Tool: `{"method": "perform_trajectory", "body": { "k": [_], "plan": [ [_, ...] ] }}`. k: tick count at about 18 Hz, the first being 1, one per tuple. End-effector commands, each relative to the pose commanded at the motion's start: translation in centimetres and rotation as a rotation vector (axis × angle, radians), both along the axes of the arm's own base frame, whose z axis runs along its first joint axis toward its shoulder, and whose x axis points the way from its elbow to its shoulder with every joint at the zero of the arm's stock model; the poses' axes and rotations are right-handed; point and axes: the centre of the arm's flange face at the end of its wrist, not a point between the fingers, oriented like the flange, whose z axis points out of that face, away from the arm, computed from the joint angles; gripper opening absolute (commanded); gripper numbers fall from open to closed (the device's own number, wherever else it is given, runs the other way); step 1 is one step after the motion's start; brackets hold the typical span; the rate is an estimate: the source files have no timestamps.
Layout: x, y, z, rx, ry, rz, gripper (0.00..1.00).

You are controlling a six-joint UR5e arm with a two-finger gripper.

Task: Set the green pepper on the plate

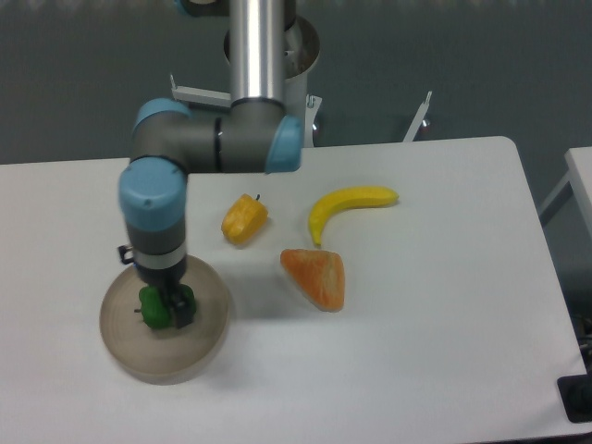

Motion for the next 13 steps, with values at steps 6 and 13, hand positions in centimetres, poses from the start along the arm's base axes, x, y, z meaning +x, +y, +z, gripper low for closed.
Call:
{"method": "perform_trajectory", "body": {
  "k": [6,13],
  "plan": [
    [-12.8,-5.3,1.3,-0.012,0.065,-0.052,1.00],
    [-21.8,-10.9,-0.2,-0.194,0.105,0.013,1.00]
  ]
}}
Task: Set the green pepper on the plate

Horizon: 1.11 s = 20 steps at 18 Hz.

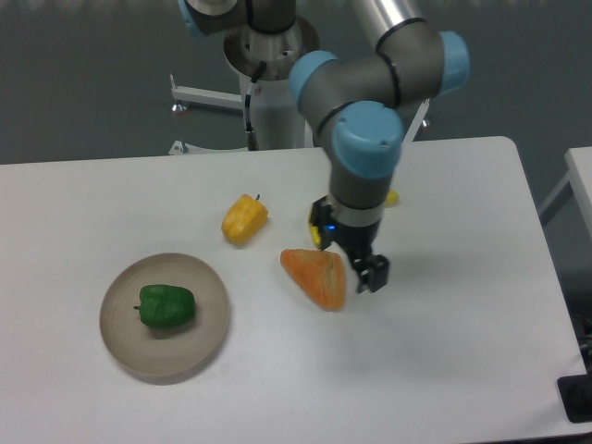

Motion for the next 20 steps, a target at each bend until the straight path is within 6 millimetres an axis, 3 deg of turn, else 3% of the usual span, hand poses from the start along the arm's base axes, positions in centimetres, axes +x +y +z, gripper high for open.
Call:
{"method": "perform_trajectory", "body": {
  "k": [2,6,20],
  "plan": [
    [-1.8,-1.3,-0.6,-0.007,-0.012,0.015,1.00],
    [-3.1,-2.4,-0.9,-0.012,-0.039,-0.051,1.00],
    [-4.0,-3.5,-0.6,-0.014,-0.038,-0.071,1.00]
  ]
}}
